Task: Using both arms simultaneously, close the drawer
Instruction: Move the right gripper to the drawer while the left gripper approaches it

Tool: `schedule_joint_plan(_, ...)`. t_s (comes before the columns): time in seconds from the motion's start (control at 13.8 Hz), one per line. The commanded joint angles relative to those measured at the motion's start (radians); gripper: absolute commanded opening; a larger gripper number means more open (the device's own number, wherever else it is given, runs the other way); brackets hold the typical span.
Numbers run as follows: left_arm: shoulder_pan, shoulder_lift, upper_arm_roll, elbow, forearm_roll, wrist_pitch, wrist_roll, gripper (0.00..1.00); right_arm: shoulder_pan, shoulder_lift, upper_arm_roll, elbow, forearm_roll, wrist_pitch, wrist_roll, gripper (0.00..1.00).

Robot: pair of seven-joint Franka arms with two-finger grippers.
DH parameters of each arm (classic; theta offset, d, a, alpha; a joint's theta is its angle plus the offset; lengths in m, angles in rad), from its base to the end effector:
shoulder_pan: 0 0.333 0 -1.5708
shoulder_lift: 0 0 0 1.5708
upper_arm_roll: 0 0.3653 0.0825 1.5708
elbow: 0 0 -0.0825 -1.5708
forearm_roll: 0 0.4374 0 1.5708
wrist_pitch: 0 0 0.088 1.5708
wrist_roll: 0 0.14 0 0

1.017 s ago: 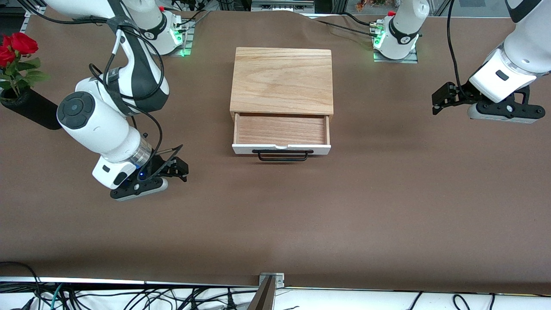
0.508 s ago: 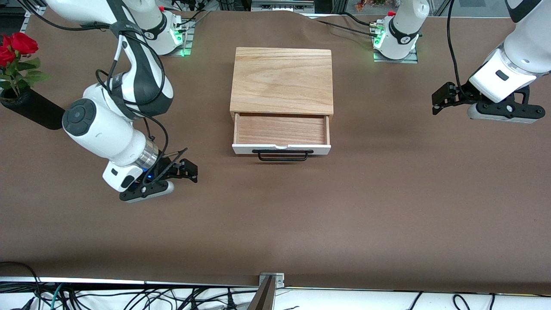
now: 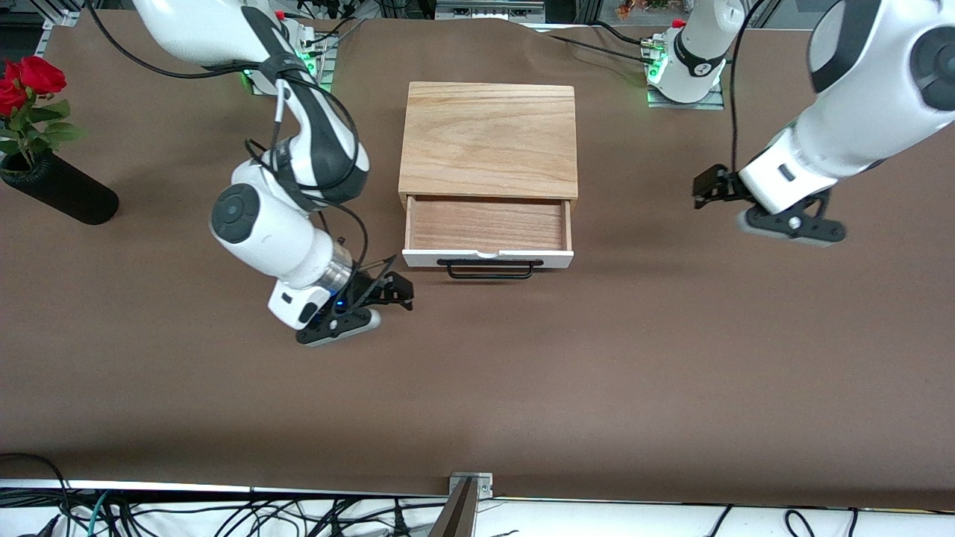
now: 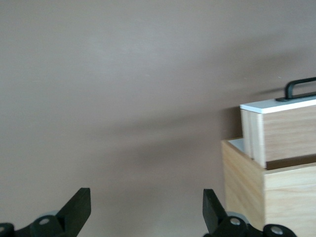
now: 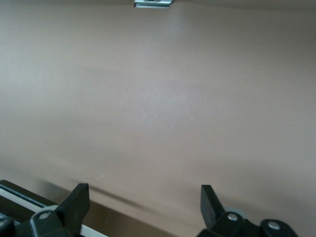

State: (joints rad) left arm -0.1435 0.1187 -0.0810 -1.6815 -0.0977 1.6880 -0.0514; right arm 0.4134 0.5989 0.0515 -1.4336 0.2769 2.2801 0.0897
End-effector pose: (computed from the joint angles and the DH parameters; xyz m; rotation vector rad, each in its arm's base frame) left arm 0.6233 -0.1530 0.5188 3.0369 -0.2377 -0.1912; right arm 0.7332 0.3737 0.3556 -2.8008 -0.2917 -0.2351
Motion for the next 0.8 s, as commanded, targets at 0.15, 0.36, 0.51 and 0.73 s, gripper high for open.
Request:
schedule_joint_plan(0.15,-0.048,0.182,0.006,0.123,-0.135,-0.008,0.016,1.0,-0.001,0.036,0.024,0.028,0.103,-0.01,0.001,1.0)
schedule_joint_plan(0.36,-0.099,0.268,0.006,0.178,-0.177,0.047,0.015,1.0,-0.001,0.058,0.044,0.028,0.166,-0.027,0.001,1.0)
schedule_joint_plan(0.51,-0.128,0.294,0.006,0.178,-0.201,0.108,0.015,1.0,-0.001,0.073,0.045,0.03,0.174,-0.048,0.001,1.0)
schedule_joint_plan(0.73,-0.16,0.352,0.006,0.175,-0.26,0.196,0.016,1.0,-0.004,0.078,0.056,0.03,0.18,-0.112,-0.001,1.0)
